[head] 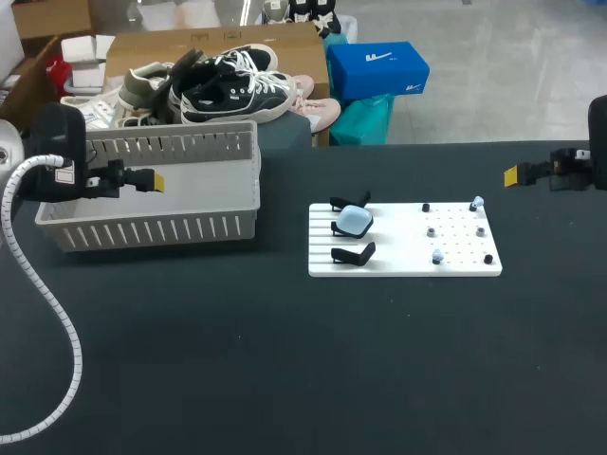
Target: Pick up each earbud case from the left stands, insert the matching earbuds, close the lid, and place the case in the box.
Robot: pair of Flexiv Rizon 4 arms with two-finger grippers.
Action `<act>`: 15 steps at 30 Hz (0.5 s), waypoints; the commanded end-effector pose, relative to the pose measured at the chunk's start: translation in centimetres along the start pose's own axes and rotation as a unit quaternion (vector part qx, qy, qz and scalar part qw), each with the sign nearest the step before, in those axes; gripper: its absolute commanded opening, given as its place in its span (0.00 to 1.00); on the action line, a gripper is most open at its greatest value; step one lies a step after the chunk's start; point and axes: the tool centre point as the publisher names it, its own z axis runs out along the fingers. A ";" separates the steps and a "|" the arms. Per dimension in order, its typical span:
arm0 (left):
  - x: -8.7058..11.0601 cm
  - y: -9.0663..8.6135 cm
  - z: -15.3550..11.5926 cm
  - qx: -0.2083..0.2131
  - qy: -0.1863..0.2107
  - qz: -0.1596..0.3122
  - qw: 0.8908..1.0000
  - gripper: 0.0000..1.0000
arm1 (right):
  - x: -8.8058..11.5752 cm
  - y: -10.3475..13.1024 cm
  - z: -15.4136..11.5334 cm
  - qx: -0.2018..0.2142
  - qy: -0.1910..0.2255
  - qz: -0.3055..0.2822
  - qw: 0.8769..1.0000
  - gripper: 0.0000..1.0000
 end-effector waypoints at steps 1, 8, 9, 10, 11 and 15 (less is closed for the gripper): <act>0.0 -0.8 1.2 0.020 0.003 0.029 0.999 1.00 | -0.1 0.0 0.0 -0.001 0.001 0.000 1.000 1.00; 0.0 -3.2 3.3 0.062 0.014 0.117 0.991 1.00 | -0.1 0.0 0.0 -0.001 0.001 0.000 1.000 1.00; -0.1 -3.5 3.3 0.070 0.011 0.127 0.989 1.00 | -0.1 0.0 0.0 -0.001 0.001 0.000 1.000 1.00; -0.1 -3.8 3.5 0.077 0.009 0.135 0.988 1.00 | -0.1 0.0 0.0 -0.001 0.001 0.000 1.000 1.00; -0.2 -4.0 3.7 0.083 0.004 0.149 0.985 1.00 | -0.1 0.0 0.0 -0.001 0.001 0.000 1.000 1.00; -0.3 -5.0 4.9 0.111 0.015 0.190 0.975 1.00 | -0.1 0.0 0.0 -0.001 0.001 0.000 1.000 1.00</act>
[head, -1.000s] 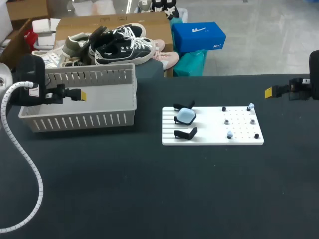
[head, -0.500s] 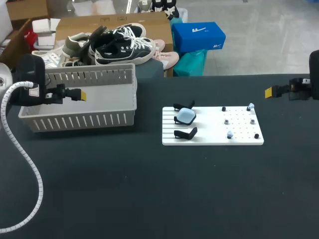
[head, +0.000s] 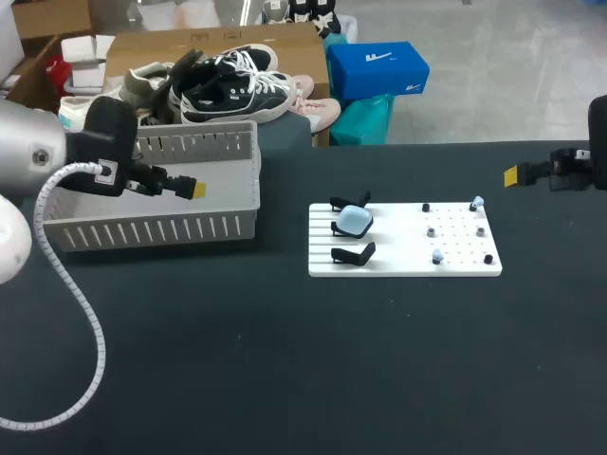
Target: Pick up each earbud case from the left stands, insert the matching earbuds, close the lid, and place the case in the box.
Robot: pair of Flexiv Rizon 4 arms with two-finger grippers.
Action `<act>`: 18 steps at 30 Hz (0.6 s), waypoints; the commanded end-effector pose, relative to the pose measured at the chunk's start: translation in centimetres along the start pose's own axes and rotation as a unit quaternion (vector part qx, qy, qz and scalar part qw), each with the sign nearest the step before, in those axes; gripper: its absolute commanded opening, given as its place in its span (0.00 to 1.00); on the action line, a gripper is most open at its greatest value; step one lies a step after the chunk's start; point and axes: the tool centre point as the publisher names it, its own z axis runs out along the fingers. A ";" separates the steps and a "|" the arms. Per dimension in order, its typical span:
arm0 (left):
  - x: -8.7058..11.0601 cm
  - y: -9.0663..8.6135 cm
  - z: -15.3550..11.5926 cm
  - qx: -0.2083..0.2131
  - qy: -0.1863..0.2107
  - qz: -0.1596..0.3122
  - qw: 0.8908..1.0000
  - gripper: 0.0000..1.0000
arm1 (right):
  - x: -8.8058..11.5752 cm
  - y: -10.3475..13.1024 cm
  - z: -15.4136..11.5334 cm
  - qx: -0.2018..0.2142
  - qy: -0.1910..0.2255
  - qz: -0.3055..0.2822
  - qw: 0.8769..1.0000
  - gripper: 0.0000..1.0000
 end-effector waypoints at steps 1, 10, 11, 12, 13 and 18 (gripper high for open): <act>-0.1 -0.1 1.7 0.049 -0.003 0.038 0.998 1.00 | 0.0 0.0 0.0 -0.001 0.001 0.000 1.000 1.00; -1.1 -2.1 5.0 0.096 0.023 0.133 0.986 1.00 | 0.0 0.0 0.0 -0.001 0.001 0.000 1.000 1.00; -1.1 -2.4 5.5 0.107 0.029 0.144 0.983 1.00 | 0.0 0.0 0.0 -0.001 0.001 0.000 1.000 1.00; -1.2 -2.7 5.9 0.114 0.032 0.149 0.982 1.00 | 0.0 0.0 0.0 -0.001 0.001 0.000 1.000 1.00; -1.3 -2.8 6.3 0.114 0.033 0.155 0.981 1.00 | 0.0 0.0 0.0 -0.001 0.001 0.000 1.000 1.00; -1.8 -3.8 7.7 0.130 0.030 0.184 0.974 1.00 | 0.0 0.0 0.0 -0.001 0.001 0.000 1.000 1.00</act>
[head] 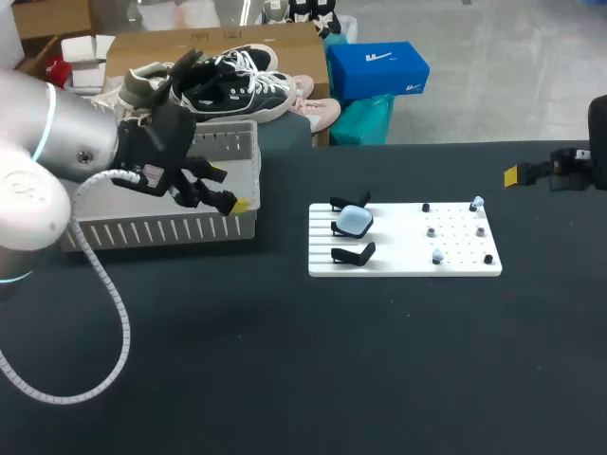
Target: Pick up each earbud case from the left stands, insert the matching earbuds, close the lid, and place the case in the box.
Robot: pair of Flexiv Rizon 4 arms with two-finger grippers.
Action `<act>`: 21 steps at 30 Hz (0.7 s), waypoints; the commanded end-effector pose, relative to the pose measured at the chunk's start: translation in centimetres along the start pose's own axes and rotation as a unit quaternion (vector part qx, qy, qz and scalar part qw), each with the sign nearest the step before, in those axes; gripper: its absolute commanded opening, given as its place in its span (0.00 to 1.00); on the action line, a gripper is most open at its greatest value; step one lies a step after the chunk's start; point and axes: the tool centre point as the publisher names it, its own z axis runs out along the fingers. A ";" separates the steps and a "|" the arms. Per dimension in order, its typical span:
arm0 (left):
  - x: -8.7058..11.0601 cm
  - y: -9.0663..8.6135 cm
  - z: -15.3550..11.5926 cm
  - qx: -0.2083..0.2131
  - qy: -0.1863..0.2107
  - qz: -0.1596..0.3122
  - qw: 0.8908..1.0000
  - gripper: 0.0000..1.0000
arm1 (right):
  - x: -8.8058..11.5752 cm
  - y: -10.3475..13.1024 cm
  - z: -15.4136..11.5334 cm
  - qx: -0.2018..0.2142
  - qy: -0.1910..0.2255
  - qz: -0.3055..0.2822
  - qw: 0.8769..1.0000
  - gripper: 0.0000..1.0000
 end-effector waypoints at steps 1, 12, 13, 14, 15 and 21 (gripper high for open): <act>-1.0 0.4 2.2 0.024 0.004 0.016 1.000 1.00 | 0.0 0.0 0.0 -0.001 0.001 0.000 1.000 1.00; -1.4 -1.1 6.1 0.019 0.032 0.086 0.996 1.00 | 0.0 0.0 0.0 -0.001 0.001 0.000 1.000 1.00; -1.3 -1.0 6.2 0.023 0.030 0.087 0.995 1.00 | 0.0 0.0 0.0 -0.001 0.001 0.000 1.000 1.00; -1.3 -0.9 6.5 0.025 0.032 0.092 0.995 1.00 | 0.0 0.0 0.0 -0.001 0.001 0.000 1.000 1.00; -1.3 -0.8 6.8 0.028 0.032 0.094 0.995 1.00 | 0.0 0.0 0.0 -0.001 0.001 0.000 1.000 1.00; -1.1 -0.6 8.0 0.064 0.024 0.123 0.990 1.00 | 0.0 0.0 0.0 -0.001 0.001 0.000 1.000 1.00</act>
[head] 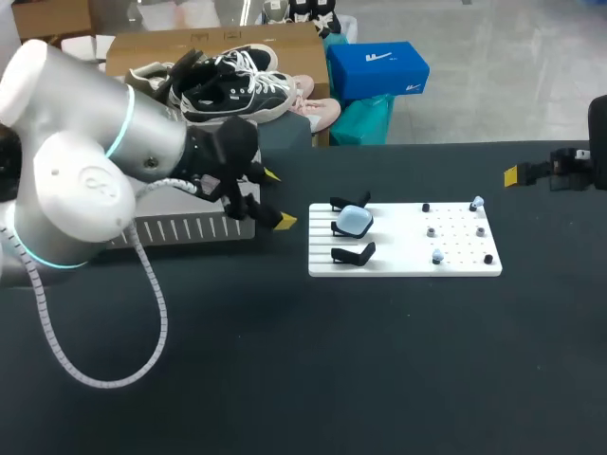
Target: Pick up each earbud case from the left stands, insert the matching earbuds, close the lid, and place the case in the box.
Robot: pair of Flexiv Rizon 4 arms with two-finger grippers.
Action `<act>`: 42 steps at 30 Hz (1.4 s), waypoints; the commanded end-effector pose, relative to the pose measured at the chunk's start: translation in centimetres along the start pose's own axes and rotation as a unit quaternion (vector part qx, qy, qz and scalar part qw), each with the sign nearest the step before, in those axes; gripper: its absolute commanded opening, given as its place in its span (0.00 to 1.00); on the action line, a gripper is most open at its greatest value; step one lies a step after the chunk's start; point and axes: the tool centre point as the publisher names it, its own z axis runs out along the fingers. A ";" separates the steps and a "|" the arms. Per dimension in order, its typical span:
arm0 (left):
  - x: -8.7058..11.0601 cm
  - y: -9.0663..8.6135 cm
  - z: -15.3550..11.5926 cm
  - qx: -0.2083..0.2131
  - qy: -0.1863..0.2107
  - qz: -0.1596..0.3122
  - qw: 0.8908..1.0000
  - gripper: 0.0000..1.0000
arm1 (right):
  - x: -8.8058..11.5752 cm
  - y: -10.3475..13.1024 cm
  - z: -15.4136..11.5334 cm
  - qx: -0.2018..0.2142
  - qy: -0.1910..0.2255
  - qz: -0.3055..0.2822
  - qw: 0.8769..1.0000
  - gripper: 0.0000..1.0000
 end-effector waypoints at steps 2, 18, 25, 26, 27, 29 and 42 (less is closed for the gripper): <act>0.2 1.3 1.4 0.038 -0.014 0.020 0.999 1.00 | 0.0 0.0 0.0 -0.001 0.001 0.000 1.000 1.00; -0.8 -0.1 4.9 0.104 -0.063 0.059 0.991 1.00 | 0.0 0.0 0.0 -0.001 0.001 0.000 1.000 1.00; -0.5 -1.0 6.1 0.110 -0.069 0.054 0.990 1.00 | 0.0 0.0 0.0 -0.001 0.001 0.000 1.000 1.00; -0.4 -1.0 6.3 0.108 -0.072 0.053 0.990 1.00 | 0.0 0.0 0.0 -0.001 0.001 0.000 1.000 1.00; -0.4 -0.9 6.6 0.106 -0.076 0.050 0.990 1.00 | 0.0 0.0 0.0 -0.001 0.001 0.000 1.000 1.00; -0.3 -0.8 6.8 0.106 -0.087 0.049 0.989 1.00 | 0.0 0.0 0.0 -0.001 0.001 0.000 1.000 1.00; -1.0 -0.1 9.2 0.118 -0.103 0.054 0.986 1.00 | 0.0 0.0 0.0 -0.001 0.001 0.000 1.000 1.00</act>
